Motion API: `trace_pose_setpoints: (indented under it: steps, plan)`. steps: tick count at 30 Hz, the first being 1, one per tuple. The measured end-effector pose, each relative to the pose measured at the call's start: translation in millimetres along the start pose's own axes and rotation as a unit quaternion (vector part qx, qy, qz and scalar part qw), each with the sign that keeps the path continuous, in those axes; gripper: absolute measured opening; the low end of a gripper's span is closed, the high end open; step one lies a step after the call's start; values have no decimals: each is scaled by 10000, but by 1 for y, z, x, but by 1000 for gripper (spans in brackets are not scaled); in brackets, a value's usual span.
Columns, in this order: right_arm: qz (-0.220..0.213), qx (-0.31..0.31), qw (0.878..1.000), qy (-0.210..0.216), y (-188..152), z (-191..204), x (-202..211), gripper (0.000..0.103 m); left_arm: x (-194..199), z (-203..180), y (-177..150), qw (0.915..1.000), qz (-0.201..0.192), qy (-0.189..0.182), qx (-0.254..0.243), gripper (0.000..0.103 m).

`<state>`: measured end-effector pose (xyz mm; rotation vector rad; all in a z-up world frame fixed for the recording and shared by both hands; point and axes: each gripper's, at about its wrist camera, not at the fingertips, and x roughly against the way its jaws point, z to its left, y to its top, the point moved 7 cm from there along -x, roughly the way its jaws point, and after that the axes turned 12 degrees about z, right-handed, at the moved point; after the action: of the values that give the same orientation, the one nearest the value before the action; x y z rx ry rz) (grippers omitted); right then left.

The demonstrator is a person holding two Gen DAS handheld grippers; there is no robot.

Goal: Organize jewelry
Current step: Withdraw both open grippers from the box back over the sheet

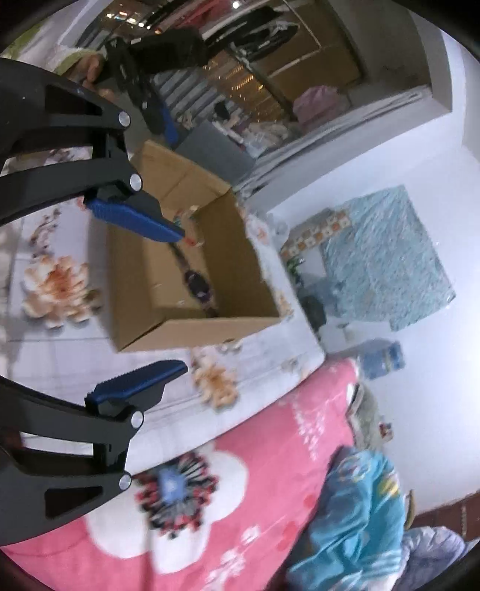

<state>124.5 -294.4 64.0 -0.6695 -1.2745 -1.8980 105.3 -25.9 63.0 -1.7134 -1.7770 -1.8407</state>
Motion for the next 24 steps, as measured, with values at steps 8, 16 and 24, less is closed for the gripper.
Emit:
trace_pose_setpoints:
  steps: [8,16,24]
  plan:
    - [853,225,9894,-1154,-56,-4,-39,83,-34,-36,-45,9960,740,52,-497,85]
    - [1261,671,9636,-2261,-83,-9,-73,92,-110,-35,-84,9776,1757,1033,-533,85]
    - [1464,482,9565,-2479,-85,-21,-91,95,-137,-29,-90,9731,2001,1106,-291,85]
